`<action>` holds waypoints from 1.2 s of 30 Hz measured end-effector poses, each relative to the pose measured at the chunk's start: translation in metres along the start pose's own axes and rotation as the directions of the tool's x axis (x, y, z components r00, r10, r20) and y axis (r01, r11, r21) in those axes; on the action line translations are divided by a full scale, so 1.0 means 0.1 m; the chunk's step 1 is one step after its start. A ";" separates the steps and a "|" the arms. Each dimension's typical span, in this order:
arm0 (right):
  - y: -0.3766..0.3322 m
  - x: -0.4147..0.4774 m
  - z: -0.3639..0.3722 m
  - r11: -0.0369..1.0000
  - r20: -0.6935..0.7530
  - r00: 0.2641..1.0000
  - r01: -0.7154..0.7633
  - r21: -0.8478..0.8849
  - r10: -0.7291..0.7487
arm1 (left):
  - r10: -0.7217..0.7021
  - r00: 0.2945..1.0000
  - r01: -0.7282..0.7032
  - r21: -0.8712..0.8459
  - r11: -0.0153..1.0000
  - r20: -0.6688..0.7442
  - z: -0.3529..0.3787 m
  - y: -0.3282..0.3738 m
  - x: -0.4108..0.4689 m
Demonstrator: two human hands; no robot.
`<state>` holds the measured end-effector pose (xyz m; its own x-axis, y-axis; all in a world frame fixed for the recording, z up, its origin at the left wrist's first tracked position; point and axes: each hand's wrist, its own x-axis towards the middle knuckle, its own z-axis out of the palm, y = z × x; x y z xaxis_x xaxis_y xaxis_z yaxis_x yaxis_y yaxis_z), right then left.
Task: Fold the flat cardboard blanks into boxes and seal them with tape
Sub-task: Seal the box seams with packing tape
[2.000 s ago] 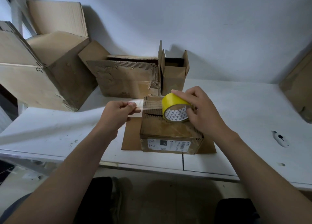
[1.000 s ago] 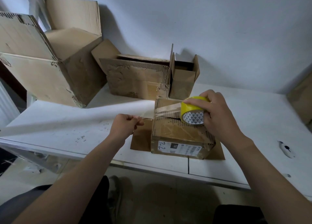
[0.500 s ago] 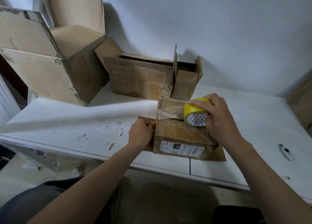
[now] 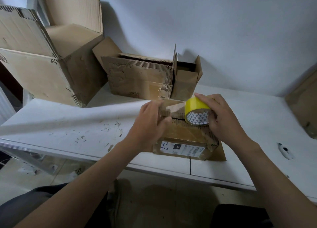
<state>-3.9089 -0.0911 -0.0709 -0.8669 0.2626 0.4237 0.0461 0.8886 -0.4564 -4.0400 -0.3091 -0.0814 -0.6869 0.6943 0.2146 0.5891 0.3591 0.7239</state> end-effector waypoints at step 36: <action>0.18 0.02 -0.09 0.984 0.042 0.999 0.026 0.177 -0.034 | -0.125 0.946 -0.124 0.692 0.711 0.298 0.13 0.05 -0.06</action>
<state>-3.9053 -0.0714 -0.0713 -0.8878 0.2166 0.4060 -0.0647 0.8148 -0.5762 -4.0277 -0.3033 -0.0872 -0.5971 0.7979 -0.0827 0.7985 0.6010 0.0340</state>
